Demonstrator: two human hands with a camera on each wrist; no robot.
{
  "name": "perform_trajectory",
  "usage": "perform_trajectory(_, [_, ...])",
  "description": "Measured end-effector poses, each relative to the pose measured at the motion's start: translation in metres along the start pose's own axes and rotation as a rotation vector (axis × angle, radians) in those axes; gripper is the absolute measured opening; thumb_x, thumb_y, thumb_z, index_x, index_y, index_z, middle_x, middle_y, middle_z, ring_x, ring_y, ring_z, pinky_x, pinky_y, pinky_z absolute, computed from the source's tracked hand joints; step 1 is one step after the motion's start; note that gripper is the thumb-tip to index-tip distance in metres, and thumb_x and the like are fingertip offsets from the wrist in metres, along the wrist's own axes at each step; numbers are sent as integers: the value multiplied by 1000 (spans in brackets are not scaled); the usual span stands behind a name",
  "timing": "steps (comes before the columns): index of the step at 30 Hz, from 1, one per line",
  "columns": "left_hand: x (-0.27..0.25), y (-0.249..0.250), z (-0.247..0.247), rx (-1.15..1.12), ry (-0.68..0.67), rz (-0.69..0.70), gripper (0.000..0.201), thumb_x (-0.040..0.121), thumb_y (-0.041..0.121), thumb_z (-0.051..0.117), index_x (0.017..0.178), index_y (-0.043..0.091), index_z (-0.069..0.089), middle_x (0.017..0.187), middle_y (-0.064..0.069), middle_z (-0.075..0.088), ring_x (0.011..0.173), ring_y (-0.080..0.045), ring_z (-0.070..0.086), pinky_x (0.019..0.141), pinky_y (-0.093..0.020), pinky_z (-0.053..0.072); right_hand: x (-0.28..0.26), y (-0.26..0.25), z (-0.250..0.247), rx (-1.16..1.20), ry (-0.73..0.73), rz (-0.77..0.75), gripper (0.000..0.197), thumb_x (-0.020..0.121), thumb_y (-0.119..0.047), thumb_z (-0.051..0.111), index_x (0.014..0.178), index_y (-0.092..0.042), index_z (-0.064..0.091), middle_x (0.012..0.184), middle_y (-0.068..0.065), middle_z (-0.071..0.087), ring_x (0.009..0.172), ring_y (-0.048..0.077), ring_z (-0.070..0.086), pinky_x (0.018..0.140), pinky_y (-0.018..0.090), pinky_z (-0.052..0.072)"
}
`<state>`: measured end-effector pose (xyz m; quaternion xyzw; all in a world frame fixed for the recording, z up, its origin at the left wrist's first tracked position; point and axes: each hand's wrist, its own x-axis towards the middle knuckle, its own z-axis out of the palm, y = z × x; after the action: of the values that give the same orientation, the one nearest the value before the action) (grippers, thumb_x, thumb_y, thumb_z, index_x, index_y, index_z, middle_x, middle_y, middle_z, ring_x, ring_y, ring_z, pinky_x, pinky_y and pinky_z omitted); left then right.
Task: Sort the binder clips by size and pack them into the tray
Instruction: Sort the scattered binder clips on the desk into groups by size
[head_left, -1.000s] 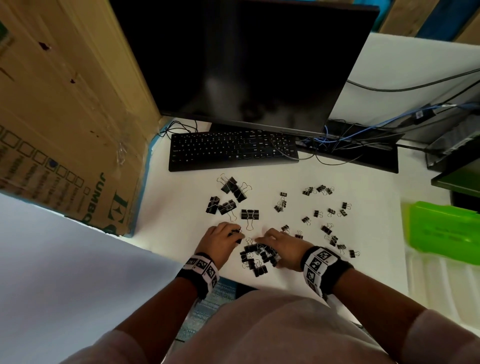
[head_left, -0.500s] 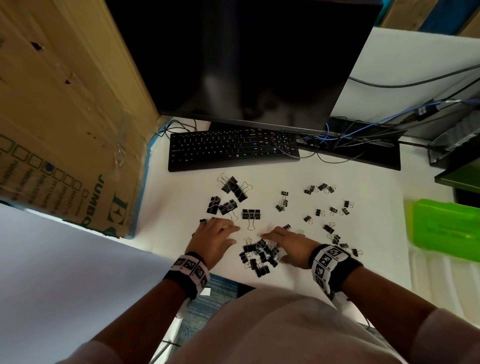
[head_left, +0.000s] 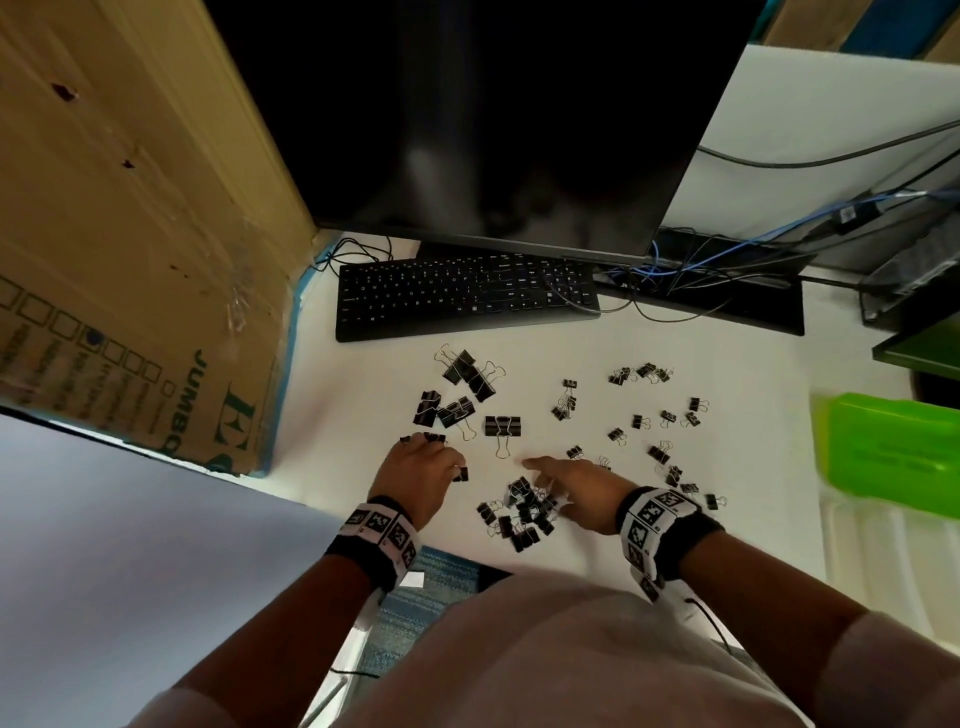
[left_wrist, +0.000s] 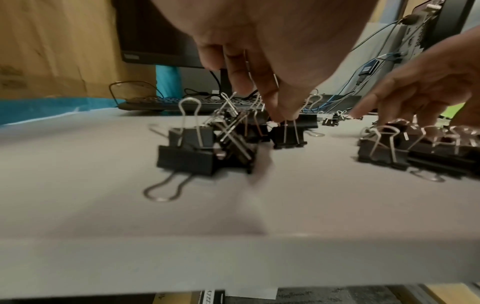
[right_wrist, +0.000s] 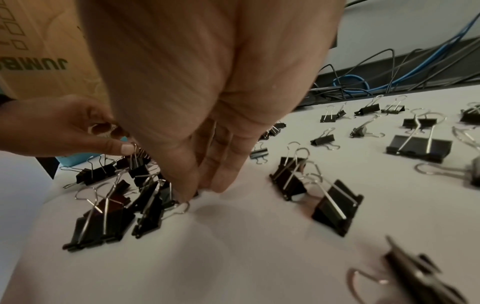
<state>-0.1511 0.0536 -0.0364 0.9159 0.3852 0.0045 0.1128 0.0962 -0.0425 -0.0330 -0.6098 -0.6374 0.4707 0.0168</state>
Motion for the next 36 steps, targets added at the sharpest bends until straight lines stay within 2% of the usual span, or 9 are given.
perform_trajectory(5, [-5, -3, -6, 63, 36, -40, 30, 71, 17, 74, 97, 27, 65, 96, 7, 66, 83, -21, 59, 61, -33, 50, 0, -4, 0, 84, -49, -29, 77, 82, 11, 43, 143, -32, 25, 125, -6, 53, 102, 9, 53, 88, 17, 38])
perform_trajectory(8, [-14, 10, -6, -198, 44, -50, 29, 83, 18, 66, 111, 20, 60, 113, 2, 59, 100, -19, 56, 81, -29, 49, -3, -3, -4, 80, -14, -35, 80, 79, 15, 36, 142, -34, 27, 127, -9, 52, 104, 9, 52, 91, 18, 39])
perform_trajectory(11, [-24, 28, -1, -474, -185, -64, 42, 88, 23, 62, 128, 23, 50, 131, 5, 43, 111, -9, 50, 95, -19, 40, -8, 8, -13, 83, 153, -9, 73, 77, 16, 33, 136, -27, 41, 123, -3, 55, 103, 13, 54, 94, 24, 44])
perform_trajectory(14, [-29, 39, 7, -638, -373, -188, 70, 79, 27, 72, 138, 33, 35, 137, 15, 29, 93, -9, 50, 88, -18, 42, -21, 26, -27, 35, 321, 15, 57, 82, 13, 35, 125, -18, 55, 119, 0, 60, 100, 12, 56, 94, 25, 46])
perform_trajectory(17, [-28, 45, 18, -610, -422, -158, 92, 70, 36, 78, 142, 40, 21, 136, 24, 17, 100, -8, 47, 86, -20, 44, -35, 47, -41, -28, 395, 26, 46, 85, 7, 43, 122, -18, 58, 119, 2, 61, 107, 18, 56, 96, 29, 44])
perform_trajectory(22, [-22, 60, 32, -525, -365, -74, 70, 81, 46, 65, 140, 36, 28, 145, 19, 20, 129, -5, 34, 105, -26, 37, -59, 84, -59, -123, 414, 203, 50, 86, 5, 44, 123, -25, 55, 132, 1, 51, 124, 21, 46, 104, 30, 37])
perform_trajectory(30, [-2, 79, 24, -475, -249, -12, 62, 85, 48, 59, 139, 30, 33, 142, 18, 26, 120, -3, 39, 100, -27, 42, -106, 127, -55, -30, 533, 370, 39, 87, -4, 51, 120, -26, 57, 125, 2, 55, 117, 19, 51, 101, 29, 38])
perform_trajectory(33, [22, 98, 17, -457, -215, 94, 39, 94, 37, 50, 131, 27, 45, 135, 12, 39, 114, -5, 46, 97, -27, 45, -108, 121, -43, -71, 506, 294, 33, 88, -12, 55, 117, -26, 59, 121, 1, 57, 115, 20, 51, 100, 35, 42])
perform_trajectory(36, [50, 127, 24, -355, -205, 265, 31, 93, 22, 53, 124, 21, 55, 124, 3, 52, 113, -14, 49, 99, -33, 44, -98, 97, -29, -163, 455, 48, 30, 86, -12, 58, 114, -23, 61, 115, 2, 60, 108, 22, 54, 95, 39, 46])
